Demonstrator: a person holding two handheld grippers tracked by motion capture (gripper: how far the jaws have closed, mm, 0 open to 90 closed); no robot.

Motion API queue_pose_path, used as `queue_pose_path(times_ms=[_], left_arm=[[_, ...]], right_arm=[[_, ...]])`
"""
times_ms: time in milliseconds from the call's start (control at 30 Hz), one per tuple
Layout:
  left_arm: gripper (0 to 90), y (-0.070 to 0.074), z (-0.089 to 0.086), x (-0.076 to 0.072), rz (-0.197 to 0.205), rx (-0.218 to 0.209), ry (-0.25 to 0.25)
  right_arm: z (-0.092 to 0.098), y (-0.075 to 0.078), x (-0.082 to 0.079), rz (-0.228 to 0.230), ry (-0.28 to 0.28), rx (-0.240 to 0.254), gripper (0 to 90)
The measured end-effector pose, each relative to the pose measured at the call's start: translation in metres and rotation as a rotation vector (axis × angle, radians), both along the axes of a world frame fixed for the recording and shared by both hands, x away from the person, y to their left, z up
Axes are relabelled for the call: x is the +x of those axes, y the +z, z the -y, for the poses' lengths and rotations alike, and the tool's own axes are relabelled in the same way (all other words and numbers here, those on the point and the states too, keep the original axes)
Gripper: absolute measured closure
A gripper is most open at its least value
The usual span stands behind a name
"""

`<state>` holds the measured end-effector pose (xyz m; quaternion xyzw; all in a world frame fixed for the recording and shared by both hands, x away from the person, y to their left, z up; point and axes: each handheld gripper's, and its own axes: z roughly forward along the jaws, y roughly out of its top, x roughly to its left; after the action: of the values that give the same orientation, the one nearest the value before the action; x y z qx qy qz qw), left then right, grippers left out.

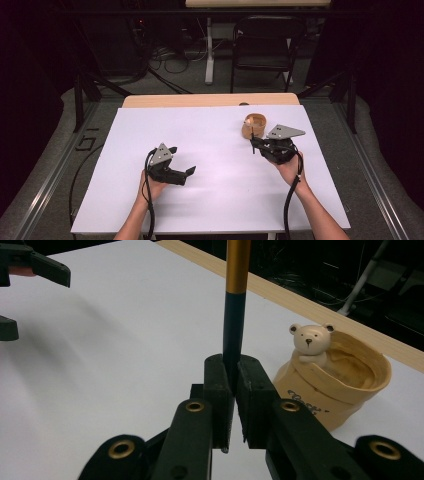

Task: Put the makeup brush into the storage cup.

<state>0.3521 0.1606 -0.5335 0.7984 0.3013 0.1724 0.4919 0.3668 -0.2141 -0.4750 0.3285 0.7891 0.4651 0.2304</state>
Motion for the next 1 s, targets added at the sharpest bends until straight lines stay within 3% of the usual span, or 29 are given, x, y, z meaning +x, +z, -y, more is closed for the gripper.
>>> queue_pose_path(times_ms=[1000], left_arm=[[0.0,0.0,-0.001,-0.001,0.002,0.004,-0.006]], right_arm=[[0.029,0.007,0.007,-0.006,-0.069,0.001,84.4]])
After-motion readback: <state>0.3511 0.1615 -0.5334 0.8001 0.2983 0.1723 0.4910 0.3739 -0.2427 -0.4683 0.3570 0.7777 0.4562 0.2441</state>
